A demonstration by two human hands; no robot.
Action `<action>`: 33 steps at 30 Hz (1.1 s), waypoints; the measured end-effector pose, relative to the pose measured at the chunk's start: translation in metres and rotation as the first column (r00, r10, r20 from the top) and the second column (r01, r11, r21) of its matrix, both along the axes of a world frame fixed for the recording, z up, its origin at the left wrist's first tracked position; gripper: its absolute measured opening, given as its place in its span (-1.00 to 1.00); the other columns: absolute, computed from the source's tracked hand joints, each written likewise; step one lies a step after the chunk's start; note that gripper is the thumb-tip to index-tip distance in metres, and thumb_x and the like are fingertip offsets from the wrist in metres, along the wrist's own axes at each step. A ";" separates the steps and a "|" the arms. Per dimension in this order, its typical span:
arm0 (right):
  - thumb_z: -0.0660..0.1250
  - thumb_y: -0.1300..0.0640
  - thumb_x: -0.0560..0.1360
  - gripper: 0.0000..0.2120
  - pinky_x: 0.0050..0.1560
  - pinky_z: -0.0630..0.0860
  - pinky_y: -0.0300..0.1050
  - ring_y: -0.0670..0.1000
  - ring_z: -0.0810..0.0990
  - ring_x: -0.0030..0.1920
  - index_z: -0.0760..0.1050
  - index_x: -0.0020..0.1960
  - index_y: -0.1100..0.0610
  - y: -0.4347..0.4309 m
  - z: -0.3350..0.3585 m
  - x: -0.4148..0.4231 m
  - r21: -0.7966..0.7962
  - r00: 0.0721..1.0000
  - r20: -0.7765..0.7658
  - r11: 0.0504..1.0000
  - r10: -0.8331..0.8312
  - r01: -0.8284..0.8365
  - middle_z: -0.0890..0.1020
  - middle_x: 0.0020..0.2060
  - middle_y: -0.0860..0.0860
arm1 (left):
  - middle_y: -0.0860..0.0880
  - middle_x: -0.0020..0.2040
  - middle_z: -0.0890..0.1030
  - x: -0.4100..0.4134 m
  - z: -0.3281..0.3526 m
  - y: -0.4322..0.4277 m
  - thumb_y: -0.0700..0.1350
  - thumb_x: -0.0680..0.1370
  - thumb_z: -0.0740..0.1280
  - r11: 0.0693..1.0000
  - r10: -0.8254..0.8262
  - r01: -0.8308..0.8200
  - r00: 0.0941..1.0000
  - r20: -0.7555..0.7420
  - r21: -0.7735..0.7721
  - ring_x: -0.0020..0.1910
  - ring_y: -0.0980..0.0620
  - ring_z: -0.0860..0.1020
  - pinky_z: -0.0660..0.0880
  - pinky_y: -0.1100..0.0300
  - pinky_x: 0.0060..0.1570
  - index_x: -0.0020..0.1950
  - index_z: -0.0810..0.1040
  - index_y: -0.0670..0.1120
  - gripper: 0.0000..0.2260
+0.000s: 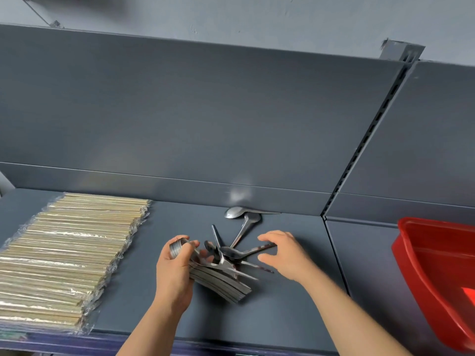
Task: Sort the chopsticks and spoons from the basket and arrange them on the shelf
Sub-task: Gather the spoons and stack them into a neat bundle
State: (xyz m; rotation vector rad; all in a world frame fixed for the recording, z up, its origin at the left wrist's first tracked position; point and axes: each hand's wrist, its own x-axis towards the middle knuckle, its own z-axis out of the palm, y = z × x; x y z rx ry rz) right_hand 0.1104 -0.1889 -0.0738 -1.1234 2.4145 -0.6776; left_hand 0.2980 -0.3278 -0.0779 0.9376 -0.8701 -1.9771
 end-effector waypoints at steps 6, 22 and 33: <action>0.32 0.13 0.53 -0.79 0.06 0.42 -0.15 0.01 0.48 0.03 0.64 0.12 0.00 -0.007 -0.014 -0.002 0.052 0.983 -0.148 0.993 0.111 -0.104 0.60 -0.06 -0.02 | -0.13 -0.21 0.65 0.005 -0.010 0.003 -0.06 0.49 0.42 0.999 -0.049 0.048 0.993 0.105 0.014 -0.32 -0.05 0.66 0.60 0.04 -0.35 -0.04 0.54 -0.15 -0.82; 0.27 0.24 0.54 -0.75 -0.17 0.41 -0.35 -0.18 0.53 -0.26 0.68 0.06 0.01 -0.008 0.021 0.037 -0.179 0.858 0.443 0.963 0.261 -0.200 0.59 -0.17 -0.08 | -0.22 -0.18 0.61 -0.004 0.004 0.013 -0.16 0.34 0.50 0.987 -0.155 0.157 0.986 -0.061 0.023 -0.15 -0.17 0.65 0.61 -0.02 -0.20 0.12 0.48 -0.19 -0.60; 0.50 0.08 0.40 -0.74 -0.56 0.46 -0.25 -0.02 0.57 -0.58 0.51 -0.23 0.24 -0.085 -0.008 -0.010 0.024 0.627 0.677 0.862 -0.387 0.506 0.59 -0.49 0.06 | -0.17 -0.13 0.65 0.007 -0.002 -0.008 -0.16 0.55 0.35 0.999 -0.025 0.022 0.994 0.110 0.029 -0.07 -0.28 0.67 0.62 -0.01 -0.27 0.04 0.51 -0.21 -0.86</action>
